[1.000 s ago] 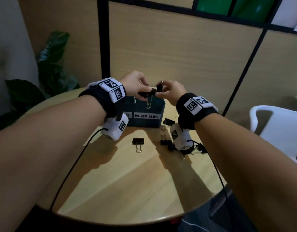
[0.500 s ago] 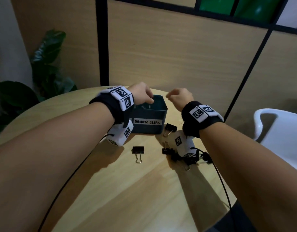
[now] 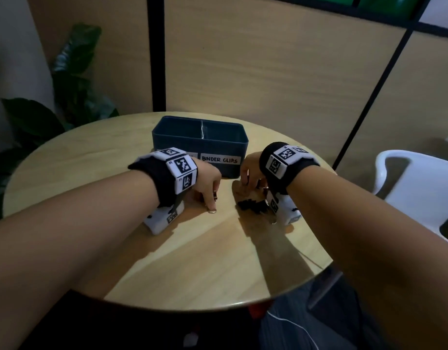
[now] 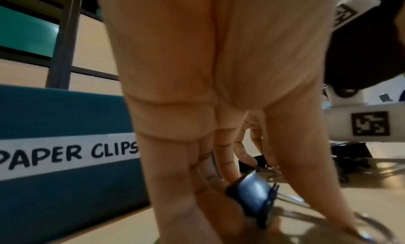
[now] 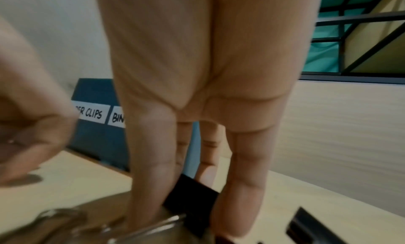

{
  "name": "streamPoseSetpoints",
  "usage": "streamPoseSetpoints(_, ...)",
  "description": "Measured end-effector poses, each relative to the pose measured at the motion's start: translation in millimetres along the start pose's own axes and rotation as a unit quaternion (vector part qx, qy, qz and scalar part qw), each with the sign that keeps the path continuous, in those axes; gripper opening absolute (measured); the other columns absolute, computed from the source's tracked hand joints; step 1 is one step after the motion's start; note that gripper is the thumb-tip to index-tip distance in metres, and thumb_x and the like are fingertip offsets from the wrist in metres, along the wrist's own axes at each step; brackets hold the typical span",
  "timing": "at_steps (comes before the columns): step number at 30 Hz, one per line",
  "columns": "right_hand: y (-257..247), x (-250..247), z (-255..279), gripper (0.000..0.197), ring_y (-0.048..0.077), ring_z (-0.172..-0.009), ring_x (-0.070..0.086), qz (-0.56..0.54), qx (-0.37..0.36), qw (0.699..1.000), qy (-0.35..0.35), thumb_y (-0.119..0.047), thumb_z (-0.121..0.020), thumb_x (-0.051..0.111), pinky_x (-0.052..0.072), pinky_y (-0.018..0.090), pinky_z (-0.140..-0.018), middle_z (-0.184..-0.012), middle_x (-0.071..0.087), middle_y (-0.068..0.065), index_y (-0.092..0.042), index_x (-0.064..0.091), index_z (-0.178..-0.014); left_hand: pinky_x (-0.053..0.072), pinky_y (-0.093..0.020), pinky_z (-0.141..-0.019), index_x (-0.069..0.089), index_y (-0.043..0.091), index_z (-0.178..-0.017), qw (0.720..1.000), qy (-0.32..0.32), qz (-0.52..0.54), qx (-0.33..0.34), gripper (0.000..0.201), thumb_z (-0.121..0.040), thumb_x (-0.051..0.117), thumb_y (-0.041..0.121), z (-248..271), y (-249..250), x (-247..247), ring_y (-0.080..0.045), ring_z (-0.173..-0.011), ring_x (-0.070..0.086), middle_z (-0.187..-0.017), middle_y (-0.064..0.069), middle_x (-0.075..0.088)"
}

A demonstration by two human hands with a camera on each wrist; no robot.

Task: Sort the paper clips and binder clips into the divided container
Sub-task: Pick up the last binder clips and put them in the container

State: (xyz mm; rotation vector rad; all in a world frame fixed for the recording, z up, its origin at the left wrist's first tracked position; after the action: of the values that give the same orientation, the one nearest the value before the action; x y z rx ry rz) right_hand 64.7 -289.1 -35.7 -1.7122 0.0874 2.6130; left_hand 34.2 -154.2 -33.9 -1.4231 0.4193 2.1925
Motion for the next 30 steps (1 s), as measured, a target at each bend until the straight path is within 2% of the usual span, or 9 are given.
streamPoseSetpoints(3, -6.6, 1.1, 7.2, 0.033, 0.022, -0.084, 0.059, 0.03, 0.009, 0.999, 0.006, -0.017, -0.08, 0.068, 0.05, 0.021, -0.067, -0.096, 0.067, 0.008, -0.01, 0.064, -0.112, 0.04, -0.016, -0.054, 0.063, 0.004, -0.121, 0.999, 0.02, 0.044, 0.004, 0.046, -0.085, 0.066, 0.034, 2.9, 5.3, -3.4, -0.017, -0.084, 0.053, -0.1, -0.005, 0.061)
streamPoseSetpoints(5, -11.1, -2.6, 14.5, 0.038, 0.021, -0.079, 0.055, 0.039, 0.015, 0.999, 0.008, -0.008, -0.086, 0.062, 0.041, 0.016, -0.051, -0.082, 0.061, 0.005, -0.005, 0.057, -0.123, 0.042, -0.016, -0.055, 0.064, 0.003, -0.118, 0.996, 0.051, 0.071, 0.015, 0.041, -0.087, 0.065, 0.03, 5.7, 9.2, -7.3, -0.017, -0.083, 0.054, -0.096, -0.005, 0.06)
streamPoseSetpoints(12, 20.8, -37.0, 53.5, 0.038, 0.006, -0.041, 0.053, 0.077, 0.042, 0.993, 0.079, -0.018, -0.091, 0.056, 0.04, 0.001, -0.04, -0.099, 0.059, 0.008, 0.001, 0.061, -0.124, 0.054, -0.035, -0.089, 0.06, 0.005, -0.12, 0.977, 0.055, 0.19, 0.079, 0.039, -0.091, 0.06, 0.031, 5.2, 35.7, -14.1, -0.021, -0.102, 0.059, -0.11, -0.008, 0.062)
streamPoseSetpoints(14, 41.7, -30.1, 64.8, 0.036, 0.011, -0.053, 0.048, 0.082, 0.061, 0.992, 0.068, -0.013, -0.093, 0.055, 0.044, 0.0, -0.05, -0.105, 0.061, 0.009, -0.001, 0.06, -0.126, 0.053, -0.029, -0.077, 0.059, 0.005, -0.121, 0.984, 0.046, 0.145, 0.09, 0.04, -0.092, 0.057, 0.033, 5.8, 48.6, -9.4, -0.021, -0.097, 0.057, -0.107, -0.007, 0.06)
streamPoseSetpoints(17, 69.4, -9.6, 73.3, 0.034, 0.004, -0.05, 0.044, 0.062, 0.094, 0.993, 0.043, -0.012, -0.092, 0.056, 0.041, 0.006, -0.039, -0.104, 0.063, 0.008, -0.005, 0.062, -0.125, 0.038, -0.018, -0.058, 0.056, 0.005, -0.124, 0.991, 0.044, 0.071, 0.1, 0.04, -0.096, 0.051, 0.033, 8.0, 64.8, -4.2, -0.019, -0.088, 0.05, -0.102, -0.004, 0.054)
streamPoseSetpoints(21, 81.9, 11.6, 76.1, 0.035, 0.0, -0.054, 0.059, 0.011, 0.125, 0.992, 0.019, -0.009, -0.092, 0.056, 0.049, 0.003, -0.061, -0.109, 0.063, 0.006, -0.003, 0.06, -0.126, 0.039, -0.024, -0.06, 0.048, 0.003, -0.13, 0.993, 0.061, 0.056, 0.088, 0.046, -0.097, 0.048, 0.035, 8.5, 77.0, -1.1, -0.021, -0.089, 0.048, -0.105, -0.008, 0.054)
streamPoseSetpoints(24, 69.1, 26.4, 82.2, 0.041, 0.02, -0.111, 0.064, -0.009, 0.139, 0.99, 0.006, -0.022, -0.093, 0.054, 0.049, 0.025, -0.098, -0.128, 0.06, 0.014, 0.001, 0.057, -0.127, 0.043, -0.032, -0.085, 0.033, 0.008, -0.14, 0.993, 0.067, 0.054, 0.085, 0.066, -0.09, 0.056, 0.044, 6.7, 81.5, 4.8, -0.025, -0.102, 0.054, -0.127, -0.012, 0.056)
streamPoseSetpoints(28, 65.9, 39.7, 59.2, 0.091, 0.026, -0.096, 0.068, -0.018, 0.095, 0.995, 0.023, -0.084, -0.049, 0.045, 0.052, 0.041, -0.092, -0.107, 0.072, 0.009, -0.014, 0.069, -0.102, 0.04, -0.03, -0.081, 0.045, 0.006, -0.136, 0.993, 0.073, 0.005, 0.094, 0.059, -0.09, 0.059, 0.04, 9.0, 89.4, 8.2, -0.023, -0.1, 0.053, -0.131, -0.012, 0.057)
streamPoseSetpoints(30, 47.1, 37.5, 79.4, 0.079, 0.026, -0.103, 0.065, -0.014, 0.087, 0.996, 0.007, -0.075, -0.064, 0.055, 0.049, 0.036, -0.094, -0.112, 0.069, 0.007, -0.014, 0.065, -0.113, 0.041, -0.03, -0.08, 0.05, 0.006, -0.132, 0.992, 0.087, -0.002, 0.096, 0.049, -0.09, 0.061, 0.03, 10.4, 89.7, 6.3, -0.024, -0.099, 0.054, -0.129, -0.012, 0.059)
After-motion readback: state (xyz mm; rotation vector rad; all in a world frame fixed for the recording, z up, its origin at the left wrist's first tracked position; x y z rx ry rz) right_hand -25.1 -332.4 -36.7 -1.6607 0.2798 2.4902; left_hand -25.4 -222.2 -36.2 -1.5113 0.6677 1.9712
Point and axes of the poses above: each hand's wrist, its own z-axis away from the middle knuckle, its own x-axis out of the palm, y = z × x, the point moved 4 cm from there along -z, towards the middle knuckle
